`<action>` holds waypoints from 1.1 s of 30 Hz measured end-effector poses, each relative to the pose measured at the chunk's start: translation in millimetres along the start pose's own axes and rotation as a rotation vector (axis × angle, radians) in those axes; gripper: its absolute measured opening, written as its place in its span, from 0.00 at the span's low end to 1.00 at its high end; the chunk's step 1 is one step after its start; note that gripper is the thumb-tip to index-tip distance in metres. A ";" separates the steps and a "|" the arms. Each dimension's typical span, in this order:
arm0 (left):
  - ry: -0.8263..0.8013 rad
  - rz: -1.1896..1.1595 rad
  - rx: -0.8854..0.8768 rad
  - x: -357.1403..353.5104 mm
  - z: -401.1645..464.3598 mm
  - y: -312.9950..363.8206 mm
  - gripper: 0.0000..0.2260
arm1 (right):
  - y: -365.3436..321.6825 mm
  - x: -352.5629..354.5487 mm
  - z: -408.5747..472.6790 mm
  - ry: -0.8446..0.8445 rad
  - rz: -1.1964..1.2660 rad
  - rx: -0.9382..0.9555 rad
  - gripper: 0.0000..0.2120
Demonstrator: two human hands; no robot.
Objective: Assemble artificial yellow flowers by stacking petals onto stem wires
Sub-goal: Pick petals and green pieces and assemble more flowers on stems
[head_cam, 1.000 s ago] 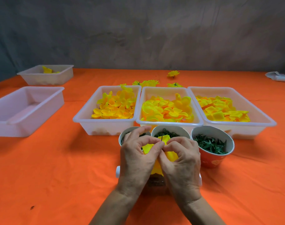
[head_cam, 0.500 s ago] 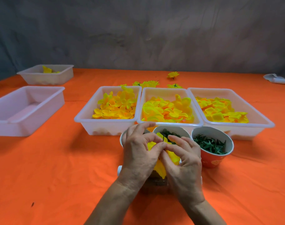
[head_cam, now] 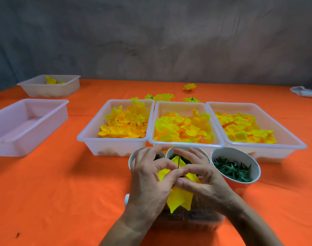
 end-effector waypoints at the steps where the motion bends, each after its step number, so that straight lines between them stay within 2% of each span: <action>1: -0.003 -0.008 0.006 -0.6 -0.5 -2.0 0.06 | 2.8 -0.7 -0.4 0.002 0.016 -0.003 0.07; 5: 0.000 -0.006 -0.002 -1.7 -1.9 -2.9 0.06 | 4.2 -1.2 -0.3 -0.015 0.066 -0.047 0.06; 7: 0.010 0.003 0.014 -1.8 -0.5 -1.0 0.05 | 0.0 -2.5 -2.3 0.035 0.067 -0.059 0.07; 10: -0.006 0.030 0.025 -0.7 1.1 2.7 0.04 | -10.3 -10.9 -10.6 0.222 -0.064 -0.027 0.08; 14: -0.007 0.045 0.041 1.3 0.6 5.0 0.04 | -24.9 -31.3 -17.1 0.592 -0.345 0.021 0.07; 18: 0.002 0.057 0.041 1.4 1.4 8.1 0.04 | -33.7 -44.5 -15.4 0.752 -0.445 -0.032 0.11; 20: 0.000 0.054 0.038 0.4 1.7 8.2 0.05 | -30.8 -47.8 -15.4 0.794 -0.496 -0.009 0.12; 29: 0.017 0.032 -0.012 -4.0 2.9 1.3 0.05 | -17.8 -60.5 -17.4 0.815 -0.357 0.051 0.07; 33: -0.004 0.046 0.039 -1.1 2.9 3.9 0.04 | -25.1 -55.0 -18.8 0.720 -0.354 -0.028 0.08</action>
Point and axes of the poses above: each hand's wrist, its own z-axis towards the middle knuckle, its own x-axis out of the back of the hand, y = z × x, the point moved 1 cm from there along z, towards the middle knuckle, and after that the axes turned 3 degrees about x, right-handed, at the moved point
